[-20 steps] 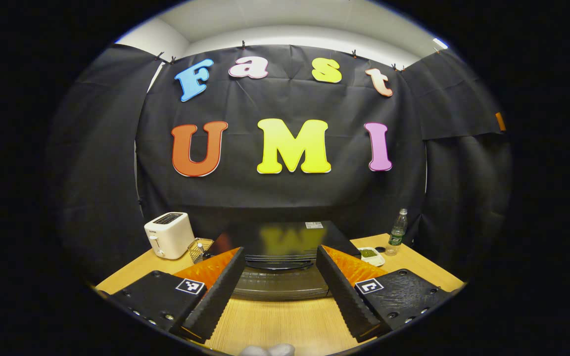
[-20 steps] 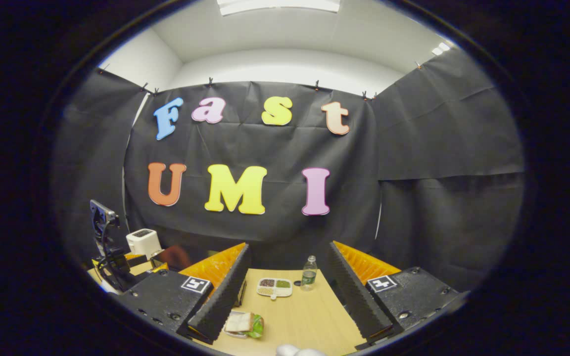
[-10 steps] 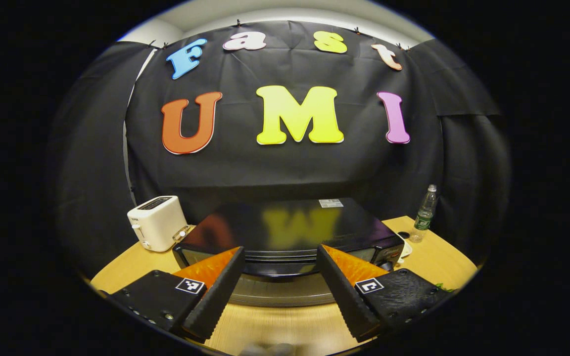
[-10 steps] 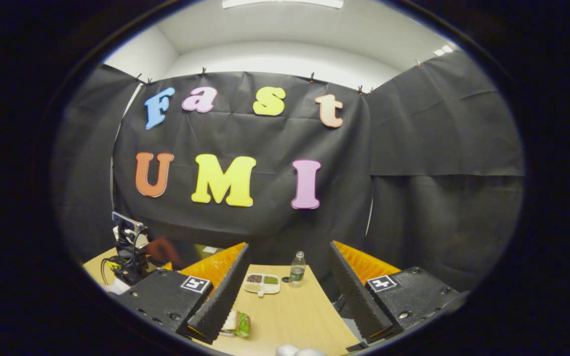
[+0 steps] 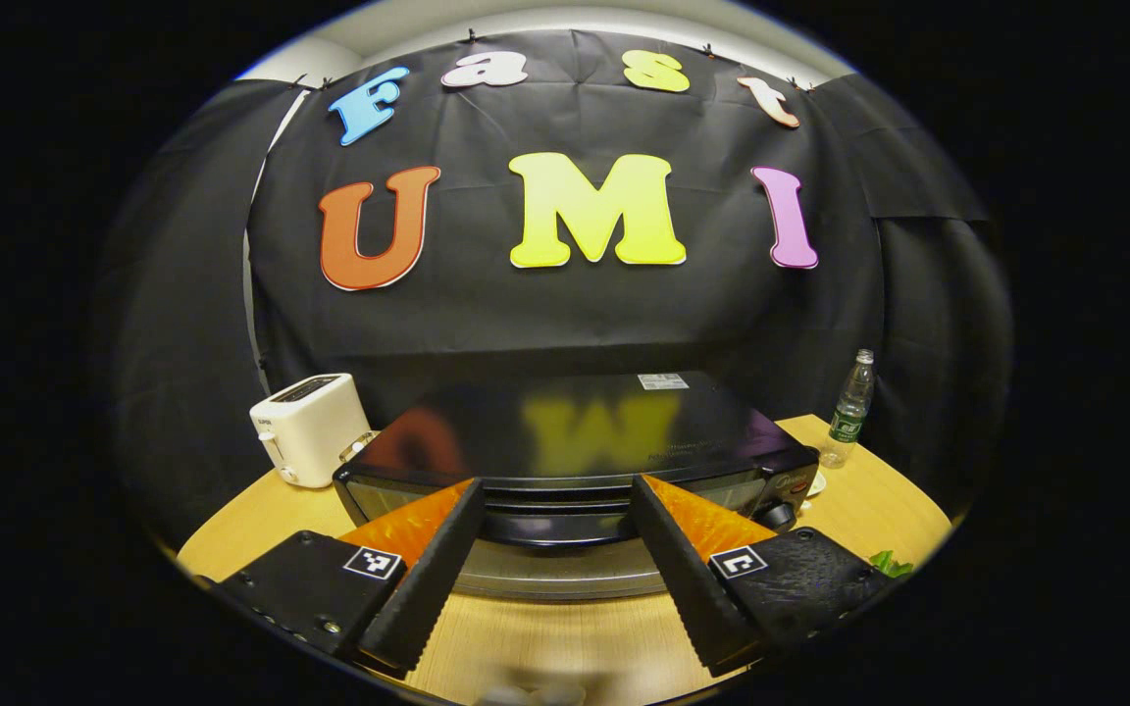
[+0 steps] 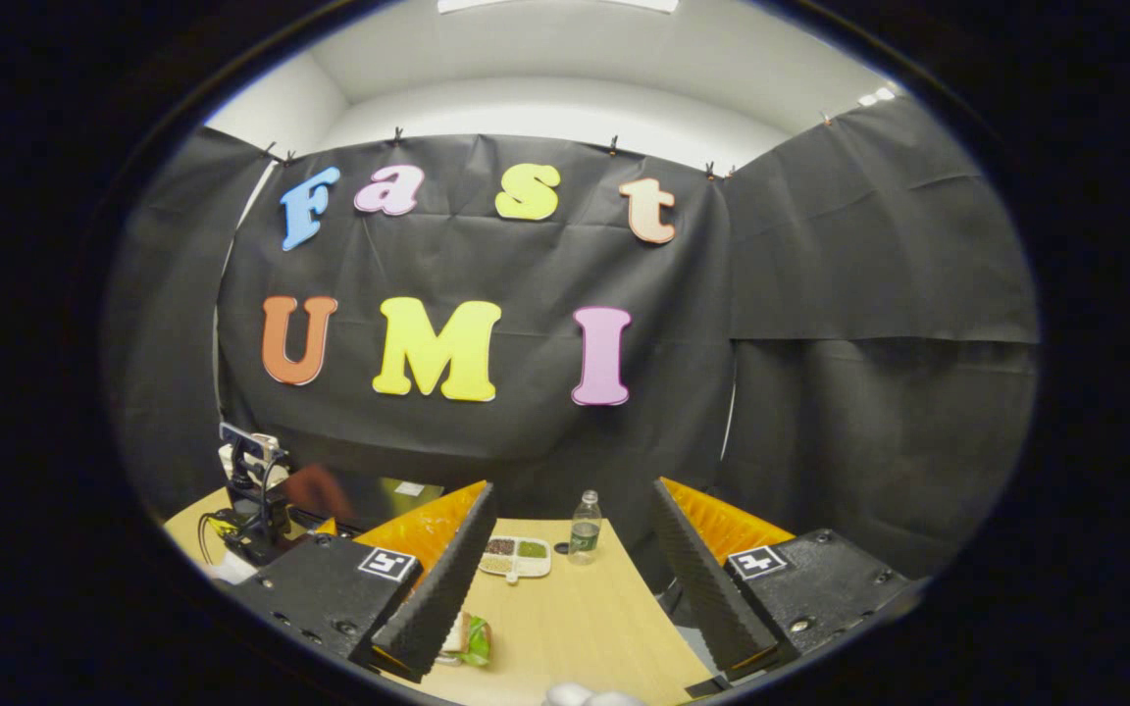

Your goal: Open the electric oven with the left hand, put the food in, and close the electric oven.

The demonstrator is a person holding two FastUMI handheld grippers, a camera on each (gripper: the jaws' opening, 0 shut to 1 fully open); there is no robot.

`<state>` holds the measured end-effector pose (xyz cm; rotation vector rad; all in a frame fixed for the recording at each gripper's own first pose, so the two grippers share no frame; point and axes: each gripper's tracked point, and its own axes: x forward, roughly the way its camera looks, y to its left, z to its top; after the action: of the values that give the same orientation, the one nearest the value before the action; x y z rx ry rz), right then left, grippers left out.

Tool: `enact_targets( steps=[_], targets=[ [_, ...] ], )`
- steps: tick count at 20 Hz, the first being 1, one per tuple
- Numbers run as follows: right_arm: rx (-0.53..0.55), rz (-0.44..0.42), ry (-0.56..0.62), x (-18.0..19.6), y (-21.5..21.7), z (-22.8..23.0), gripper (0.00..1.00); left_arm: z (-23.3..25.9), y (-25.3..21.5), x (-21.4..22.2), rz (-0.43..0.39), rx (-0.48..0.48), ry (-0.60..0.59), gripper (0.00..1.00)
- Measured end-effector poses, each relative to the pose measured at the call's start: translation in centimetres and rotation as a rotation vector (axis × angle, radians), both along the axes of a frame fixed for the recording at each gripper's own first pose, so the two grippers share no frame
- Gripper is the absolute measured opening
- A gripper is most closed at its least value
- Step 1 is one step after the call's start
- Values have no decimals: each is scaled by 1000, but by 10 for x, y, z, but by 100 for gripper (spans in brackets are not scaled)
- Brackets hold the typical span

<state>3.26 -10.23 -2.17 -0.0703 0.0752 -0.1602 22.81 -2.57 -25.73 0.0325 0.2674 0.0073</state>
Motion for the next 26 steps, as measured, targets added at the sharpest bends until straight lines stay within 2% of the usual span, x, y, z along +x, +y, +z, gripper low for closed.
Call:
enact_targets(
  steps=[6, 15, 23, 24, 26],
  targets=[
    [21, 36, 15, 2, 11, -9, 96, -12, -1, -39, -10, 6, 16, 98],
    [14, 103, 43, -5, 30, -25, 96, -61, -3, -107, -1, -6, 125, 98],
    [-9, 136, 90, -9, 41, -45, 96, -114, -6, -138, -19, -23, 226, 98],
    [-13, 136, 97, -9, 42, -47, 100, -119, -6, -140, -24, -17, 233, 98],
    [-20, 139, 112, -10, 44, -54, 100, -132, -6, -142, -27, -5, 258, 98]
  ],
)
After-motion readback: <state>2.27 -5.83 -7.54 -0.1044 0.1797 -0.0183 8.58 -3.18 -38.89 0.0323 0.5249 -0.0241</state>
